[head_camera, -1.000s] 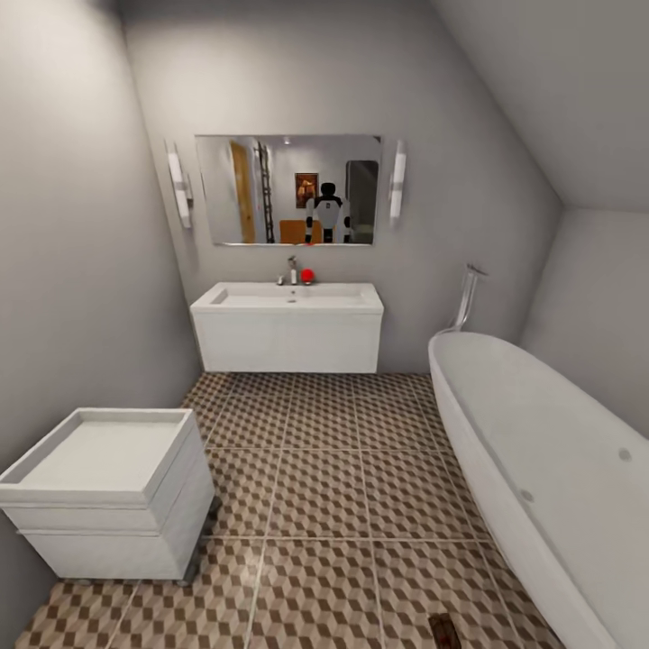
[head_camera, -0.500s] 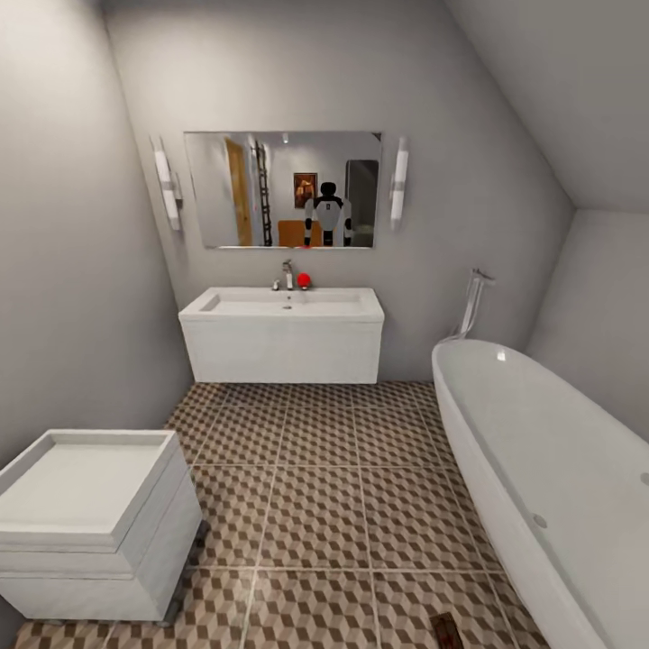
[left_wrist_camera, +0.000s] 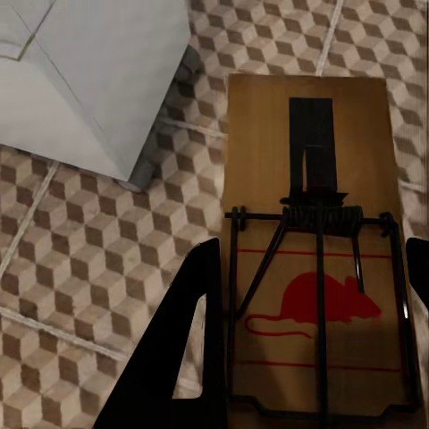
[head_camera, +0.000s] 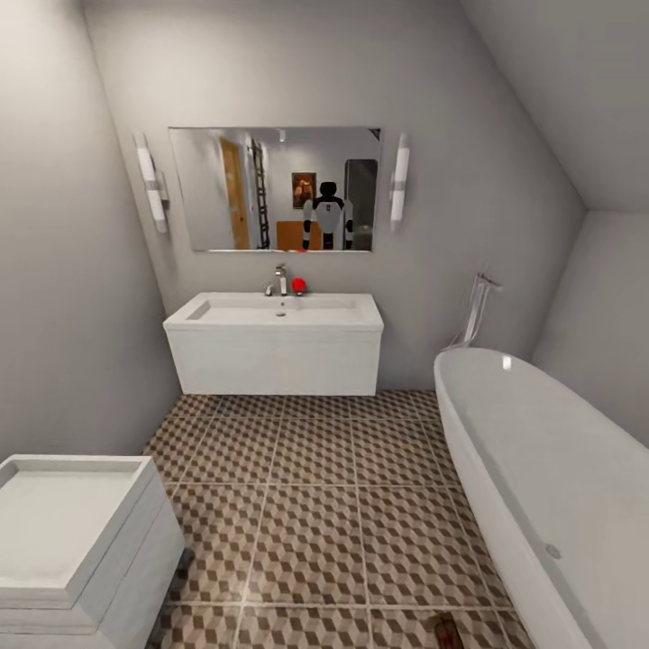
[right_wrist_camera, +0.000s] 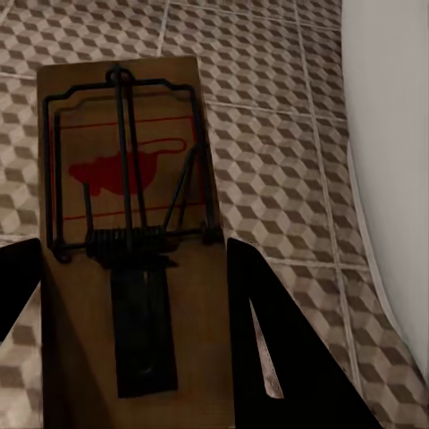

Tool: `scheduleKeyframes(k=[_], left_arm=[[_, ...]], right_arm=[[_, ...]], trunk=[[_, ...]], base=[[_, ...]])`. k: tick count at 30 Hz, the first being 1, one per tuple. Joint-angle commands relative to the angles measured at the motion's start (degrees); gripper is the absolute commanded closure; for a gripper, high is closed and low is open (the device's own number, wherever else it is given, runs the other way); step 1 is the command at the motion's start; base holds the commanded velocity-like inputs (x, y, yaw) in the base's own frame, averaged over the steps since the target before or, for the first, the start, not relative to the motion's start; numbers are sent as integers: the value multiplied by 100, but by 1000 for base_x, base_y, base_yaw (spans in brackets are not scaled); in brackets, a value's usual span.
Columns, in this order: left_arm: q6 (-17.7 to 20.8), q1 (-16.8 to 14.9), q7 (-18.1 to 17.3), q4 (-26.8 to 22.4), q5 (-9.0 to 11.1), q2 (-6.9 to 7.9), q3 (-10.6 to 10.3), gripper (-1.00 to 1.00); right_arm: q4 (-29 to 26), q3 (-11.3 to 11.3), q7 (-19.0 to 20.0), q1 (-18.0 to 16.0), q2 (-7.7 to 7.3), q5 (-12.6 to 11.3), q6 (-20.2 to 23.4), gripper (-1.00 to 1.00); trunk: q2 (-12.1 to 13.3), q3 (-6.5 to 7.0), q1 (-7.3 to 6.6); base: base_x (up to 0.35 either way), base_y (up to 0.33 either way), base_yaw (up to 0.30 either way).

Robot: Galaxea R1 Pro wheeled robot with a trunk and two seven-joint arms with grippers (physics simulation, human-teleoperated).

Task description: Take the four mousetraps from the cabinet in the bathroom and place them on the bathroom floor. Make sure all four end up on the same floor surface, and ensure that at least two of them are either under or directly next to the same bathroom sink.

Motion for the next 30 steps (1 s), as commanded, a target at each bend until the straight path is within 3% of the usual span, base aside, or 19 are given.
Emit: scheduleKeyframes(k=[1, 30], left_arm=[[-32, -9, 39, 19, -6, -1, -48, 100], [-35, -9, 114, 19, -6, -17, -57, 100]], right_arm=[[24, -21, -23, -10, -3, 42, -28, 100], [24, -18, -26, -9, -3, 46, -16, 100]], trunk=[[-5, -7, 4], [-5, -7, 4]], base=[[312, -144, 0], [315, -85, 0]])
